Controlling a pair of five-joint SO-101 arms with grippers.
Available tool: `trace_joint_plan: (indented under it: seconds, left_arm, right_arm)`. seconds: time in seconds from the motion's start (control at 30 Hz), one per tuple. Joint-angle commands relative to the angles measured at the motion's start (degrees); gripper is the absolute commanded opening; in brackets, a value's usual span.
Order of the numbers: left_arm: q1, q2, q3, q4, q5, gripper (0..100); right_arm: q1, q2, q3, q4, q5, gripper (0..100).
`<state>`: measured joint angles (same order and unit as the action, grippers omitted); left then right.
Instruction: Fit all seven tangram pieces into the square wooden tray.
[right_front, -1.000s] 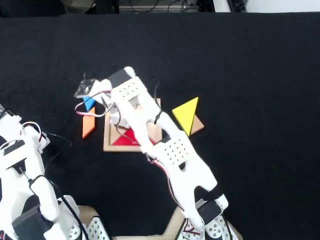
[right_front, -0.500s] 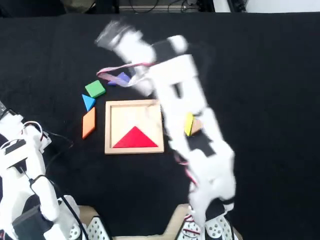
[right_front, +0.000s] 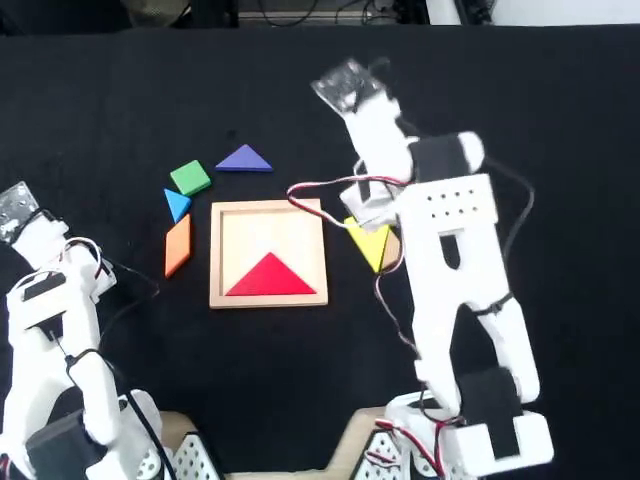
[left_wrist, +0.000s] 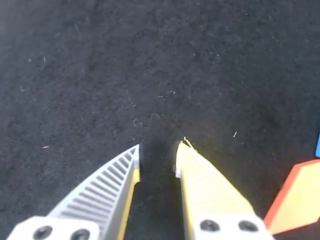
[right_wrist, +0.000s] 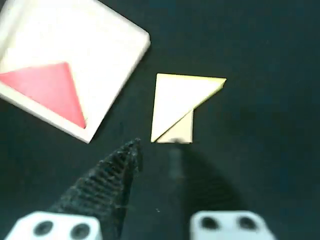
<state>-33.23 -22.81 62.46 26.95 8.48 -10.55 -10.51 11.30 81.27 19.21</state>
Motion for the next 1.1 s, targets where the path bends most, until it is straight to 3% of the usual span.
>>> trace_joint_plan:
  seconds: [0.0, 0.13, 0.47, 1.07]
  left_arm:
    - [0.7, -0.2, -1.2, -0.8, -0.8, 13]
    - [1.4, -0.2, -1.2, -0.9, -0.8, 13]
    - [1.5, -0.2, -1.2, -1.0, -0.9, 13]
    - [1.6, -0.2, -1.2, -1.1, -0.9, 13]
  right_arm:
    - [2.9, 1.4, 7.0, -11.2, -7.7, 27.6]
    - [3.0, 8.7, 2.4, -10.5, -19.0, 27.9]
    - [-2.5, 30.8, -17.6, -2.0, -29.0, 30.2]
    - [-4.4, 52.4, -39.9, 4.1, -27.9, 32.9]
